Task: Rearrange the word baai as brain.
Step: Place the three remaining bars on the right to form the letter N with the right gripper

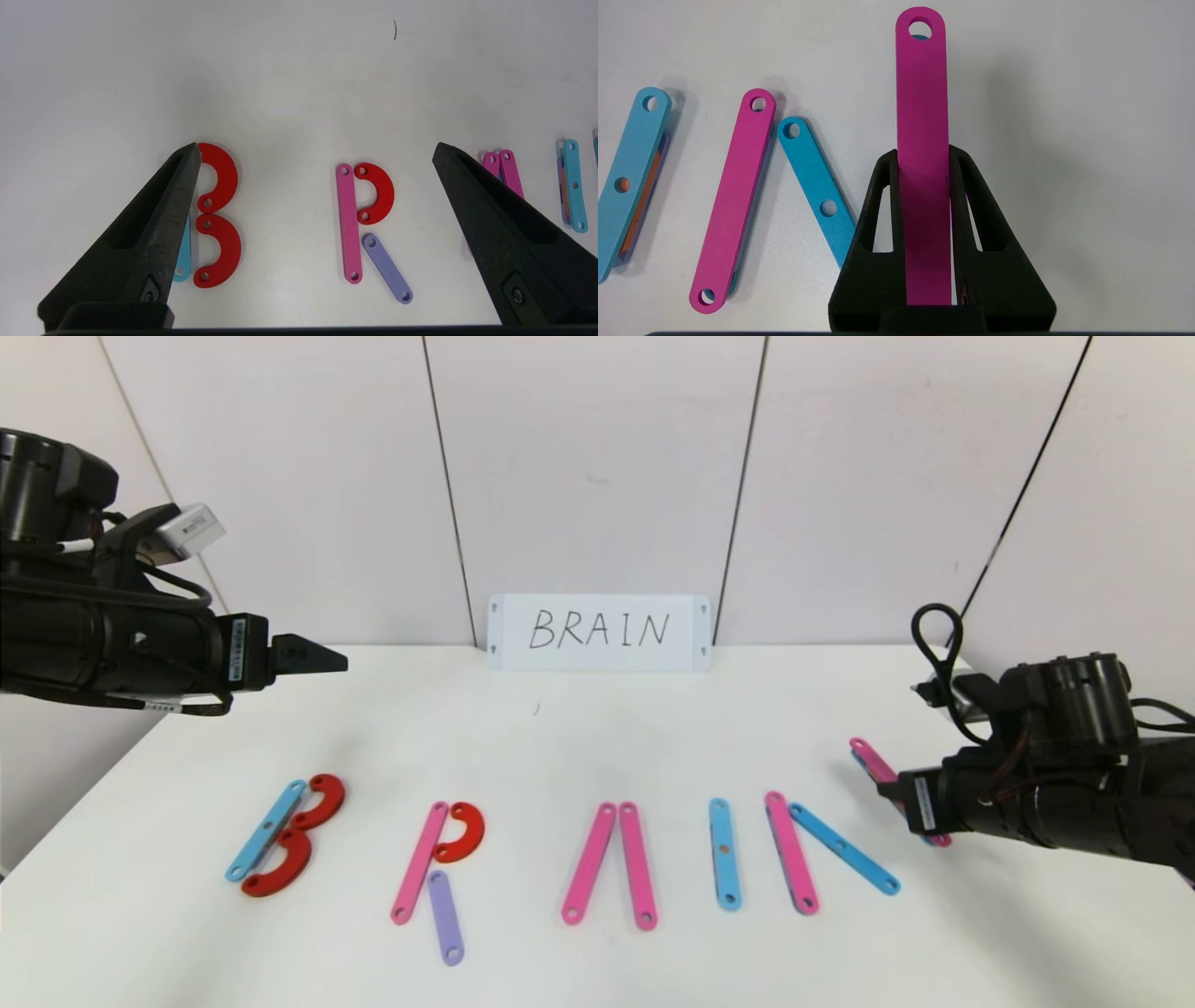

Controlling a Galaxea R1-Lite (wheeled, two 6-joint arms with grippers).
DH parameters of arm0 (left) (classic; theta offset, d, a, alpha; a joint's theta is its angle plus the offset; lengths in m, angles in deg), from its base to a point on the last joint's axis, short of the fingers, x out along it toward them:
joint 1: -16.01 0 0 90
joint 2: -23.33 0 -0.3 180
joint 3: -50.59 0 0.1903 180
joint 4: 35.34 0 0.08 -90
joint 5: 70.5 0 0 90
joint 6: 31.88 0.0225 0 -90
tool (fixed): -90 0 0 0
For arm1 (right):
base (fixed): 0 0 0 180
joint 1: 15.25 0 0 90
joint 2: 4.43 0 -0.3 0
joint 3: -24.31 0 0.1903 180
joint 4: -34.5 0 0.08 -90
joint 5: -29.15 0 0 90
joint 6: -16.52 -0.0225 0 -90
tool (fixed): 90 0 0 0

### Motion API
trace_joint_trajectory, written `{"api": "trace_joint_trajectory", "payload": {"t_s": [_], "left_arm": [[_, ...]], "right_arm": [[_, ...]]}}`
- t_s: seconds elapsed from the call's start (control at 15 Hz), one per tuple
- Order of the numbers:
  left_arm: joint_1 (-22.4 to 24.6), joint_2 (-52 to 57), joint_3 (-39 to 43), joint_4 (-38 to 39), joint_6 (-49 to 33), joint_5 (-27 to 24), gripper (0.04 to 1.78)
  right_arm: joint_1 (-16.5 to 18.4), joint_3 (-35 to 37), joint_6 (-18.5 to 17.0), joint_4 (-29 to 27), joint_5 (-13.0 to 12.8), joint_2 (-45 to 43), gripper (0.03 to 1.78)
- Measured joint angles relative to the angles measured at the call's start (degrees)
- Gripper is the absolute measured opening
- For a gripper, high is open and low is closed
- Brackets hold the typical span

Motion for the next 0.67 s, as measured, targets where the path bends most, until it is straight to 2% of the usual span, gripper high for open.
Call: {"api": "trace_joint_trajectory", "payload": {"t_s": [0.13, 0.47, 0.67], "left_arm": [[-0.05, 0.0, 0.0, -0.02, -0.01, -0.02, 1.73], [-0.07, -0.02, 0.06, -0.04, -0.01, 0.0, 1.73], [-0.09, 0.0, 0.06, -0.04, 0.0, -0.02, 1.73]], "right_arm": [[-0.06, 1.84, -0.3, 2.6, -0.3, 0.3, 0.3], [0.33, 2.72, -1.16, 3.0, -2.04, 1.93, 0.3], [-0.2, 2.97, -1.23, 3.08, -2.15, 3.04, 0.3]]}}
